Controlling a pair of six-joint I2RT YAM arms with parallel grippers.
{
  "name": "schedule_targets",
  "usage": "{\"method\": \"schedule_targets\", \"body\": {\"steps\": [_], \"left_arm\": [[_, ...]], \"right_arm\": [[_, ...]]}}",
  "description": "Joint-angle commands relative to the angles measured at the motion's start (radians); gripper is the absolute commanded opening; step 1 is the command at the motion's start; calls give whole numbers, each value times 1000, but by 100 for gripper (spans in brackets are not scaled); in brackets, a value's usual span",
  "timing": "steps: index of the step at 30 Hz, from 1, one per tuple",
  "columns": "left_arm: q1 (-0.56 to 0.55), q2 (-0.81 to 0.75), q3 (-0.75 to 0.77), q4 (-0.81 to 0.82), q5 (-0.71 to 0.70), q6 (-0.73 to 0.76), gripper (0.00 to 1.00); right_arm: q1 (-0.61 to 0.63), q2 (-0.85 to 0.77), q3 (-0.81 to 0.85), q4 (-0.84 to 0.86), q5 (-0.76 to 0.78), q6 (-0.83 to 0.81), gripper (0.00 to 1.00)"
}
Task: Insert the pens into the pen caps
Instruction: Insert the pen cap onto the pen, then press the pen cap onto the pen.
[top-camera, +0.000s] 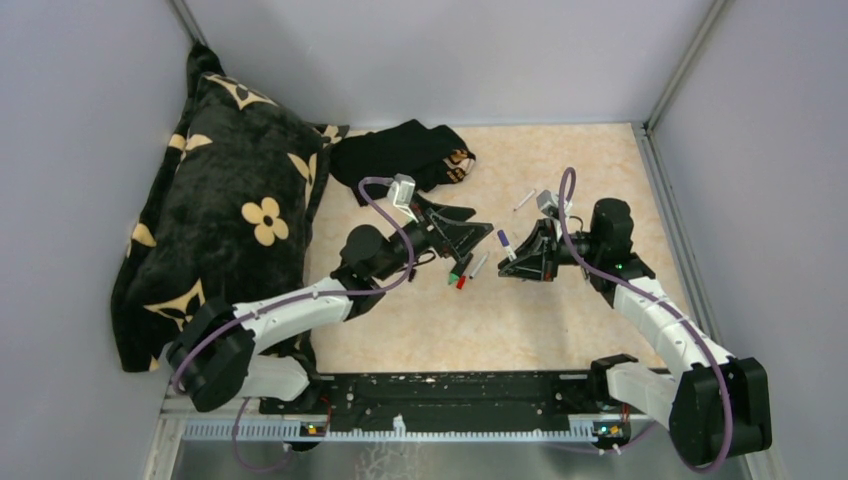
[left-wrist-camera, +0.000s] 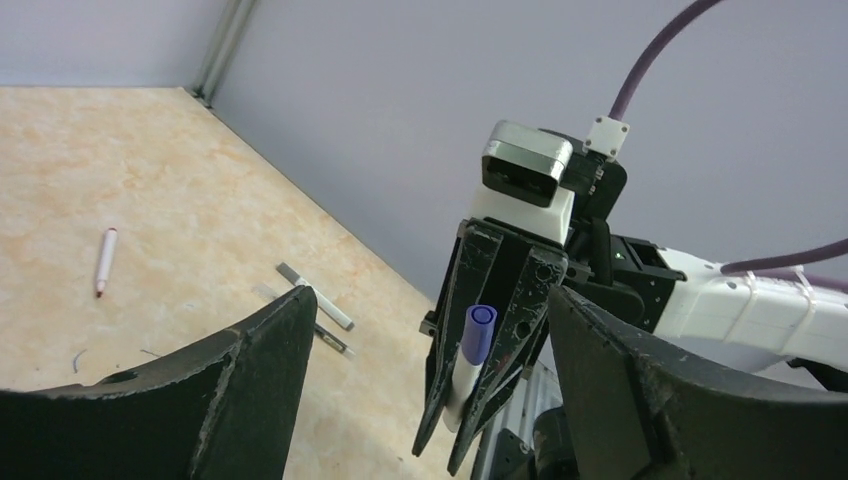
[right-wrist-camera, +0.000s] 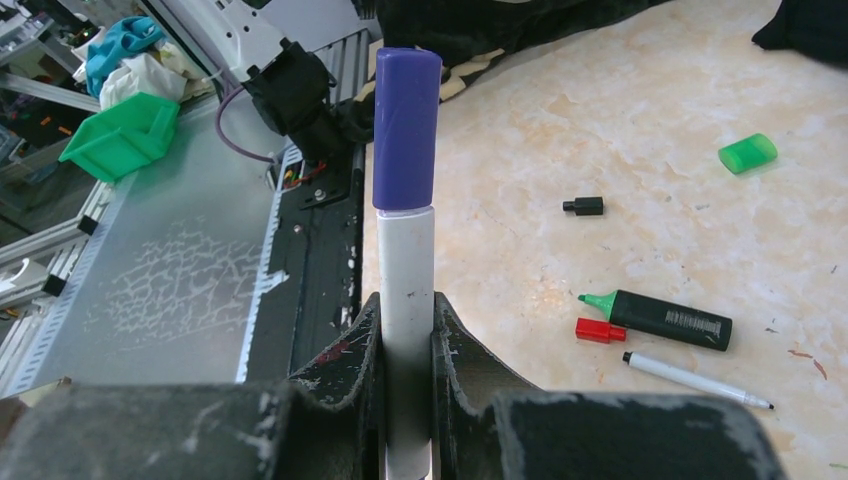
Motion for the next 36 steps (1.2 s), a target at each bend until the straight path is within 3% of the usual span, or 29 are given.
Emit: {"method": "schedule_targets", "body": {"steps": [1,11,26,36], "left_arm": [[12,38,69,-78,158,-63,84],[12,152,147,-25,244,-101,57],[9,199,178,45,259,-150,54],[-9,225,182,73,271,-169,40]], "right_arm": [[0,-1,39,14,-24,-28,0],[0,5,37,13,-20,-28,0],[0,10,33,21,-16,-20,0],[0,10,33,23,-8,-17,0]]}}
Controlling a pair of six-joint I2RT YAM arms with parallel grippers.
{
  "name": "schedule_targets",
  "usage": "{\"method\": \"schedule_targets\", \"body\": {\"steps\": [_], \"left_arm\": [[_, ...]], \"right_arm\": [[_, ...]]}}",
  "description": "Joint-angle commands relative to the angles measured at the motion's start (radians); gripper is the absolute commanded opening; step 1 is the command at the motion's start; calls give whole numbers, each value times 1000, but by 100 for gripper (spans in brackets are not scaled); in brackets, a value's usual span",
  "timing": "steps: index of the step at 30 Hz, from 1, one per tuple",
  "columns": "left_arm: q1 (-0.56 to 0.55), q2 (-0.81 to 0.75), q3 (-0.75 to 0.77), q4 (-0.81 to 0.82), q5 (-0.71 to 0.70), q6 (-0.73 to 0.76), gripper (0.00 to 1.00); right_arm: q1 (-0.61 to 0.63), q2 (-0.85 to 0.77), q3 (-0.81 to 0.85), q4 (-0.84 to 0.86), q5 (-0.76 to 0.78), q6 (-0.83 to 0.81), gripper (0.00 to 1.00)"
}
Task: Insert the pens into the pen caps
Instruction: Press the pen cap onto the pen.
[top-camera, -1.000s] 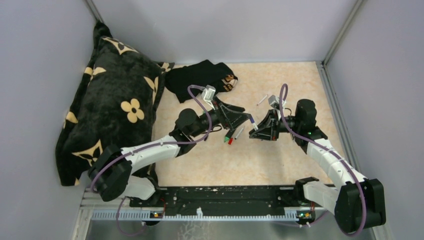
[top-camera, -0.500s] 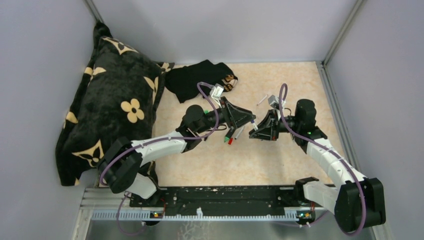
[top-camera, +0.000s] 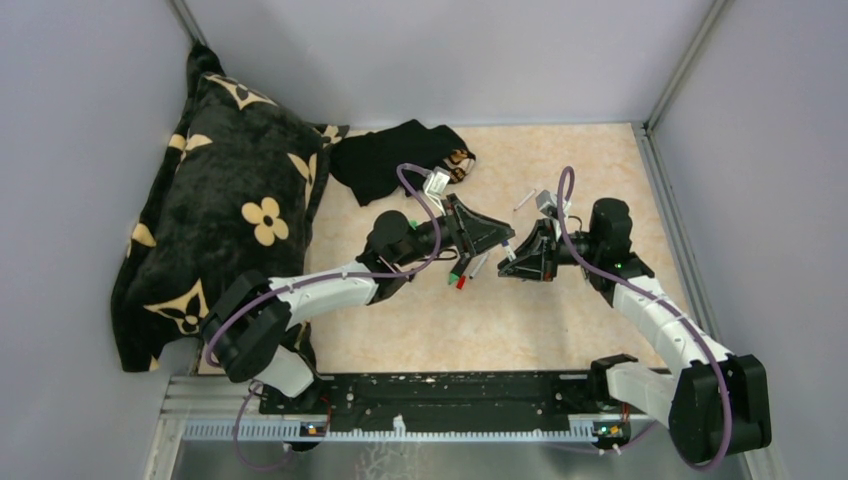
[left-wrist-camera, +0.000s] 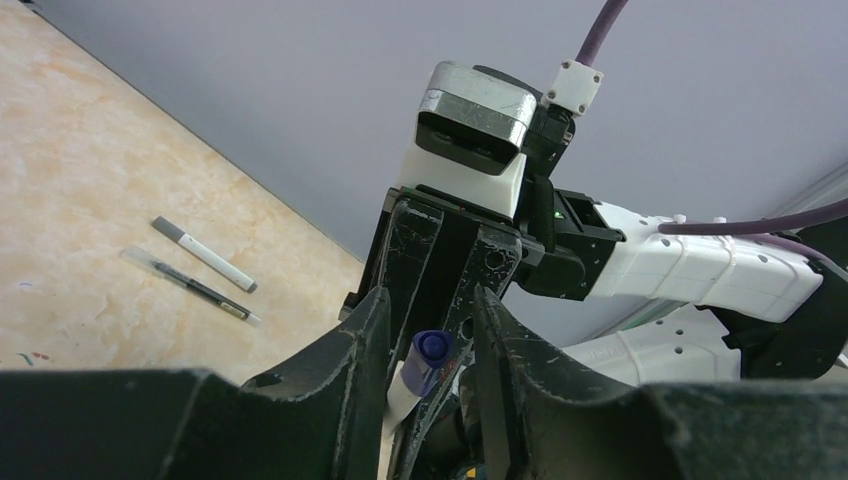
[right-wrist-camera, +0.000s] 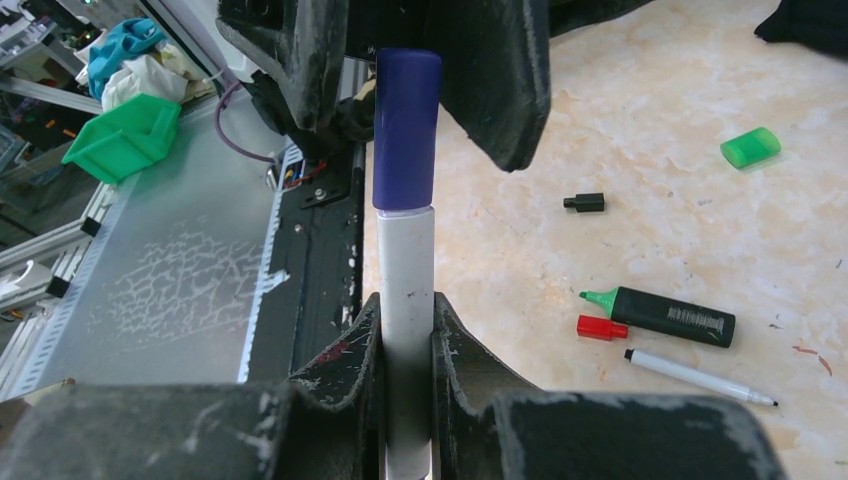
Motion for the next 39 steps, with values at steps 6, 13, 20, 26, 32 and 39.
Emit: {"method": "schedule_targets", "body": {"steps": [6,13,20,26,32,39], "left_arm": [[-15,19,27,46,23,-9,32],[-22,36,19,40,17,-12,14],[-51,66,6,54,2,-24,0],[-92,97,-51,119,-23,-44,0],[-183,111,-128,119,-160,-39,0],[-282,204,-176,261,-277,-130,0]], "right_arm": [[0,-2,33,28,-7,-11,0],[0,-3,33,36,-5,-1,0],[-1,-5,33,54,12,20,0],[-10,-10,39,79,44,57,0],[-39,-21,40,142,73,128,0],[-58,-31,42,192,75,178,0]]}}
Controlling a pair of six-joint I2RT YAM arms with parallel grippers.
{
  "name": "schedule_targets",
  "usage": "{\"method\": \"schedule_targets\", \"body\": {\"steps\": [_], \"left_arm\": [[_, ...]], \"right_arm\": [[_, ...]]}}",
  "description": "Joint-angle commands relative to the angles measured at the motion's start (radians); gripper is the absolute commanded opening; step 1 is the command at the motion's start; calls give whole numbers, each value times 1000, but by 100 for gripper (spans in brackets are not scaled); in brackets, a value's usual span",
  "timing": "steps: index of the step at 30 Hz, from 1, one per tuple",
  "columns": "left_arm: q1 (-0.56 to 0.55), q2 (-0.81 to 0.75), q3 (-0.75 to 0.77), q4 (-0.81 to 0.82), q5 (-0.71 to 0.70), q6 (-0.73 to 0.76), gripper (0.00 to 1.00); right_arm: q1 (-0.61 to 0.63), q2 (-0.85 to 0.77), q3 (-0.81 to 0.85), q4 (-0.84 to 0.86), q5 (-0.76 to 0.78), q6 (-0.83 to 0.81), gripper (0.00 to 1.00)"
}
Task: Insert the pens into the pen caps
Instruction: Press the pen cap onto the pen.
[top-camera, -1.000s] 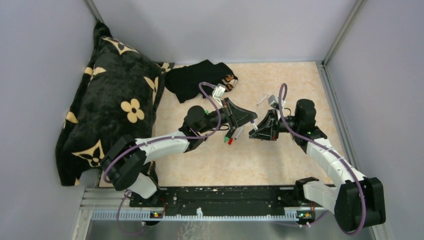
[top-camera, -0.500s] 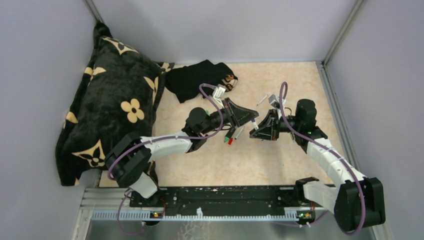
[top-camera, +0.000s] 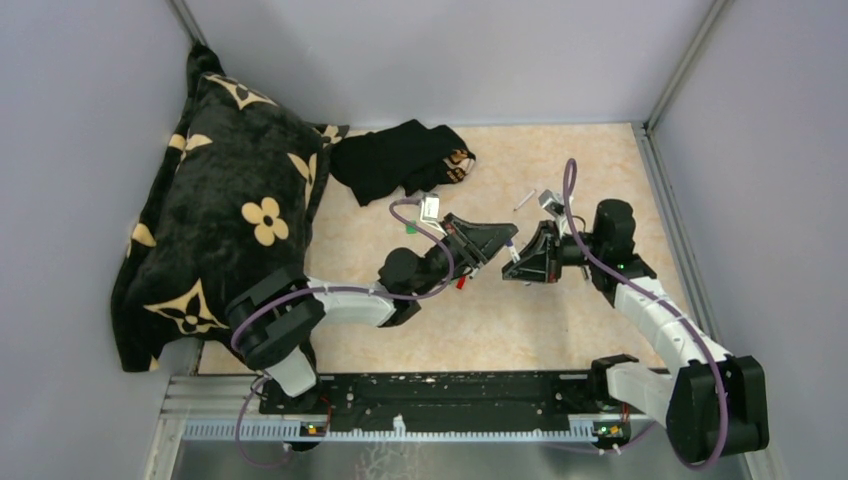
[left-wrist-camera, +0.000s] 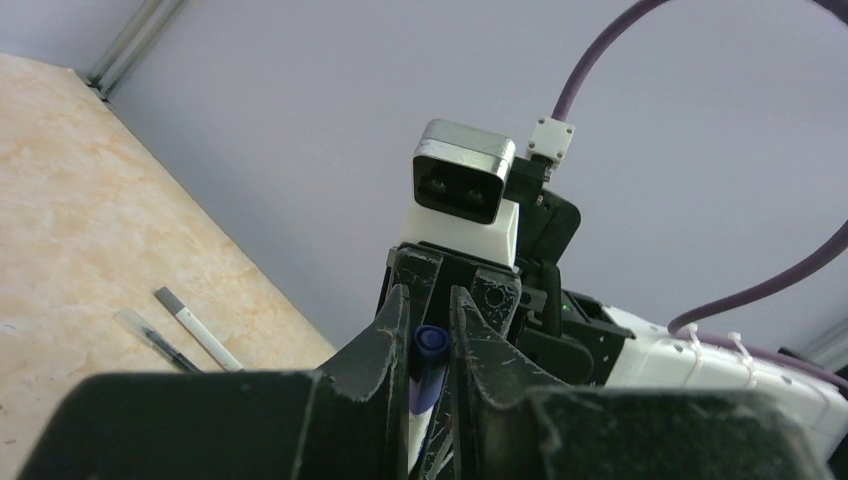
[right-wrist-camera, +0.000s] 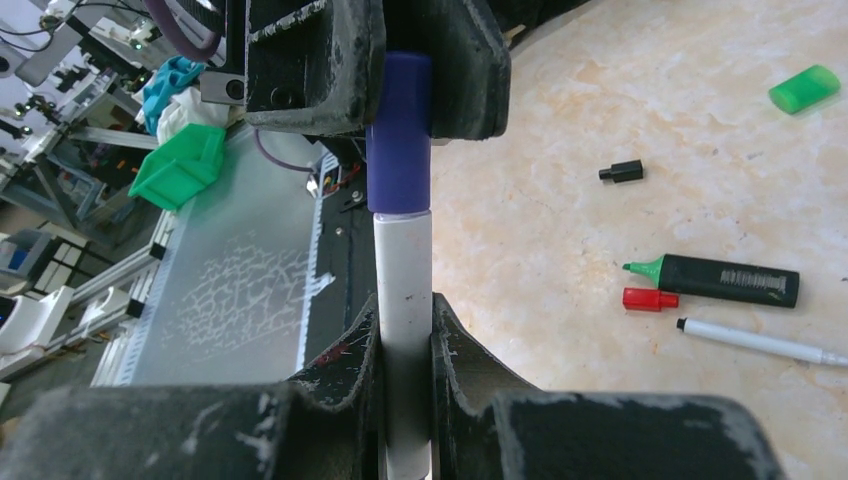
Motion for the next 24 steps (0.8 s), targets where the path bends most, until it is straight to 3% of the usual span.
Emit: {"method": "schedule_targets", "body": {"steps": [1,7,13,18,20,24], "left_arm": [[-141,94,-77,-78,95,-90,0],[-193,111,-82,-170,63,-118,0],[-235,126,-15,-405,24,-118,0],[-242,142,-13,-394,61,-78,0],[-242,143,-35,-346,95,-62,0],[-237,167,-89,-182,183,-51,0]], "right_arm": [[-30,-32,50,191,102,46,0],[-50,-44,64,165,115,19,0],[-49,-52,129,-28,208,-154,0],[-53,-55,180,-136,296,-265,0],[-69,-52,193,-128,267,-241,0],[-144,-28,174,124,126,20,0]]}}
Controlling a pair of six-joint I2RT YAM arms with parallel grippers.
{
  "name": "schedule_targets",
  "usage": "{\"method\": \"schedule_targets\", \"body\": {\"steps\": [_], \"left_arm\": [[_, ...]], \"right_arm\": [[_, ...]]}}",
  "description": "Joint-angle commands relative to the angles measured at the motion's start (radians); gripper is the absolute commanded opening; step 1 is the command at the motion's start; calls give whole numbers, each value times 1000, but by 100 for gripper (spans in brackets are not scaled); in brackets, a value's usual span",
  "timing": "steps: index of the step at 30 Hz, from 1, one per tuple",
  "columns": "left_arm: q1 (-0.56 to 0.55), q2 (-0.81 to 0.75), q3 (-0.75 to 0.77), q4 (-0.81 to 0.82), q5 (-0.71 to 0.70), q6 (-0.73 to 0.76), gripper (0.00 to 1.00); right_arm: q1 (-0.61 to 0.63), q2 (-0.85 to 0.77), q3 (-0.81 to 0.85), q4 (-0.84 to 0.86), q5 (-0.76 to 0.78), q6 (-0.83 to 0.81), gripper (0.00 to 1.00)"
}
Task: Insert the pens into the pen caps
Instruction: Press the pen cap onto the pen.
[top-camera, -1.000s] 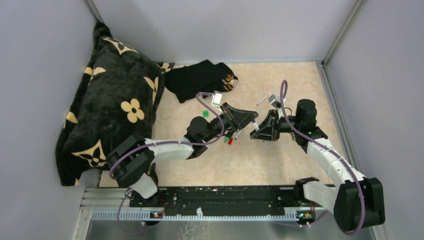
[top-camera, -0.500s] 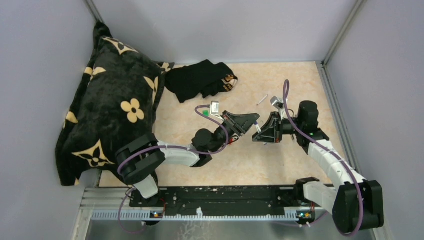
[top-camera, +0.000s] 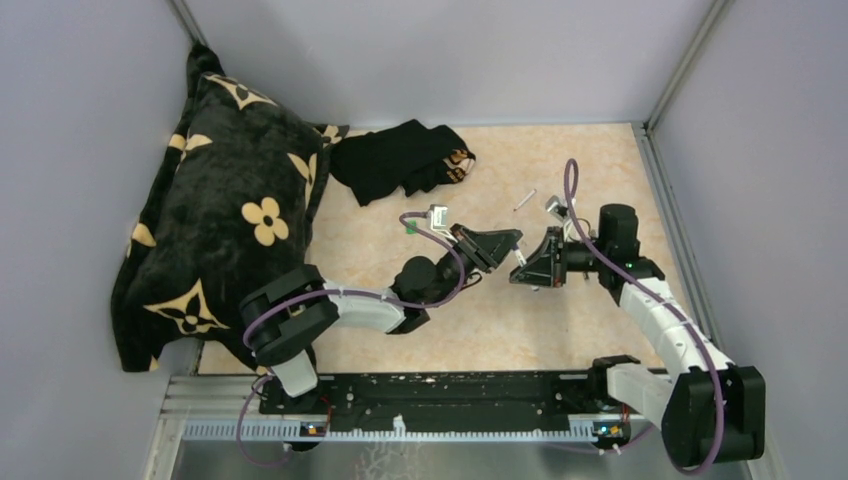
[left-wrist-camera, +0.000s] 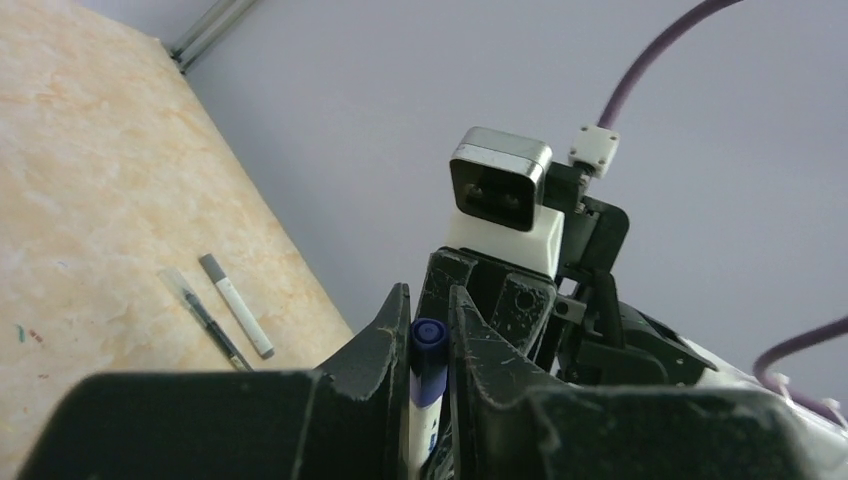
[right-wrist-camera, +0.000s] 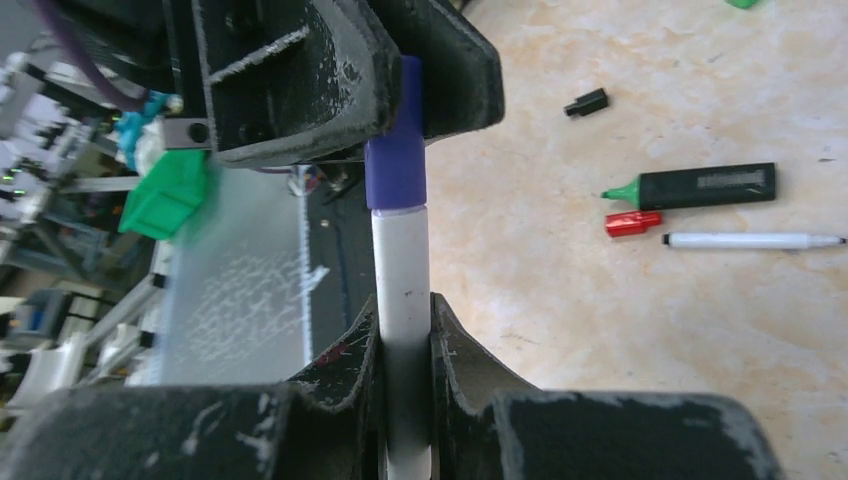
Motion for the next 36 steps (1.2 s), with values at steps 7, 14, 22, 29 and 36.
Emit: {"method": "schedule_targets", "body": {"steps": [7,14,22,29,36], "left_arm": [[-137,170,-76,27,615,-58,0],[-152,167,-42,-65,460,-98,0],[-160,118,-97,-11,331,-96,0],[-157,64,-97,-52,323,-42,17],[-154,24,-136,-31,308,-18,44]], "right_arm": [[-104,61,51,1046,-117,678,0],[-41,-22,202,199,133,-19,0],[-39,-21,139,226,88,-12,0],[-38,-29,76,334,19,56,0],[-39,-29,63,324,-3,37,0]]}}
